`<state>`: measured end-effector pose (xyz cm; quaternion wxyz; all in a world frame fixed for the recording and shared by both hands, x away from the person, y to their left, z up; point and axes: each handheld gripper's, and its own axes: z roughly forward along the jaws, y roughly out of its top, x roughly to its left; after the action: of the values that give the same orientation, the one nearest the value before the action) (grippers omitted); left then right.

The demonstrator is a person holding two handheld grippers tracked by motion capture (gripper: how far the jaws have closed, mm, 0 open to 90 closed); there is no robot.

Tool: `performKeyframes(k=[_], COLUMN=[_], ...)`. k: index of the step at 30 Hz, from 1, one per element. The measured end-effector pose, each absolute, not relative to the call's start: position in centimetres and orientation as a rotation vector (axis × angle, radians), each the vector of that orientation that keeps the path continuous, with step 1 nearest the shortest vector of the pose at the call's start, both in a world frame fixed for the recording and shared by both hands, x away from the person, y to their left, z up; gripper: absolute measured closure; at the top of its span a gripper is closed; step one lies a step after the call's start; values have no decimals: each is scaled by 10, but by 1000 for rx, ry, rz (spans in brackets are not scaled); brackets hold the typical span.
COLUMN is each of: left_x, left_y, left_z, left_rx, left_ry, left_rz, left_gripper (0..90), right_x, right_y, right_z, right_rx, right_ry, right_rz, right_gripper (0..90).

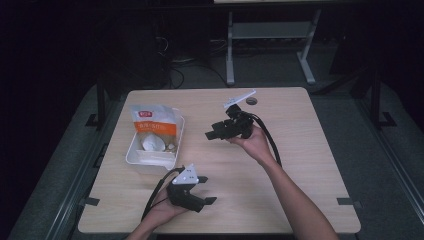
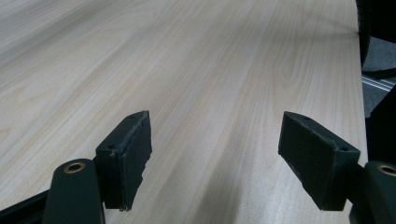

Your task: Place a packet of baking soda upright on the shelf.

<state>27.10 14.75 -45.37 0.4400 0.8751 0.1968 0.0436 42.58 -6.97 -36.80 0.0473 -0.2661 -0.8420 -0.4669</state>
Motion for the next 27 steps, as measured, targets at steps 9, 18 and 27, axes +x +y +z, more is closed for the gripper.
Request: performKeyframes(k=[9, 18, 27], left_x=[271, 273, 273], left_y=[147, 146, 147], left_z=[-454, -454, -455], left_rx=[2168, 2169, 2165], left_ry=[497, 501, 509], left_rz=[104, 103, 102], left_gripper=[251, 247, 245], right_x=[420, 414, 407], right_y=[-93, -115, -136], right_z=[-368, -367, -370], right_rx=[-853, -897, -934], right_ry=[-2573, -2566, -2565], right_rz=[-1423, -1423, -1427], right_gripper=[423, 415, 409])
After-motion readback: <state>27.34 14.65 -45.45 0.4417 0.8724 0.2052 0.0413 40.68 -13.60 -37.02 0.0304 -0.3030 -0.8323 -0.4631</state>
